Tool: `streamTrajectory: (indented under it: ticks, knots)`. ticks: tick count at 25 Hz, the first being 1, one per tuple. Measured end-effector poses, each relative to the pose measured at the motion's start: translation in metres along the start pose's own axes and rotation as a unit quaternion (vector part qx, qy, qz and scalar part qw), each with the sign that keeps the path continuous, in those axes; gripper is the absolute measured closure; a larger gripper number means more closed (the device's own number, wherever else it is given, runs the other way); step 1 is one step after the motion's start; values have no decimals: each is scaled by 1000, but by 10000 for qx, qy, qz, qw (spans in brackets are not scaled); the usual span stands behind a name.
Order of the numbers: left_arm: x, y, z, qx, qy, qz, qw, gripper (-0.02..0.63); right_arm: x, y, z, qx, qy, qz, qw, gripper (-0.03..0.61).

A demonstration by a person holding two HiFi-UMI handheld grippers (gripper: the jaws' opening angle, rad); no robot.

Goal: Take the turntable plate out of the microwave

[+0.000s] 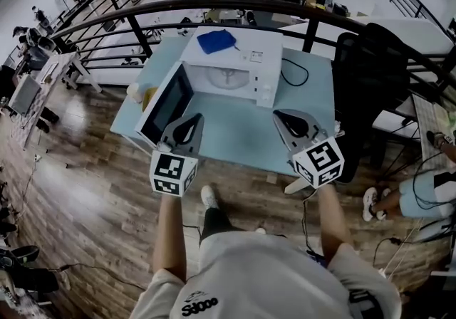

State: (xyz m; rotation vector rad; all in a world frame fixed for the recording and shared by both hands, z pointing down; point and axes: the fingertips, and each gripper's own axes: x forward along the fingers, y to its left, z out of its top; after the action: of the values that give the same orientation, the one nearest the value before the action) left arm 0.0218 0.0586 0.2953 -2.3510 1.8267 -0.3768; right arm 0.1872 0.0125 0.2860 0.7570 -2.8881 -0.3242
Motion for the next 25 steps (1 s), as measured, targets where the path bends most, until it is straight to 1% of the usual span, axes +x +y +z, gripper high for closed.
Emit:
streamTrajectory:
  ticks: [3, 6, 11, 15, 19, 22, 25]
  knots:
    - [26, 27, -9, 18, -73, -99, 9999, 600, 33, -12, -5, 46, 13, -137, 9999, 572]
    - [59, 58, -14, 66, -120, -337, 9993, 601, 68, -32, -6, 170, 96, -438, 9989, 572]
    - [111, 126, -12, 55, -243, -591, 9979, 601, 137, -60, 0, 206, 162, -813, 9963, 572]
    - [148, 171, -22, 82, -172, -785, 9967, 601, 184, -77, 2, 490, 165, -1048, 9931, 572]
    - [176, 190, -39, 120, -32, -1194, 9928, 600, 218, -89, 2, 955, 190, -1306, 9866, 572]
    - [191, 193, -46, 132, 24, -1516, 9884, 601, 234, -93, -1, 991, 242, -1486, 9836, 572]
    - [206, 195, -58, 45, 90, -1670, 9859, 600, 244, -95, -13, 997, 370, -1611, 9812, 572]
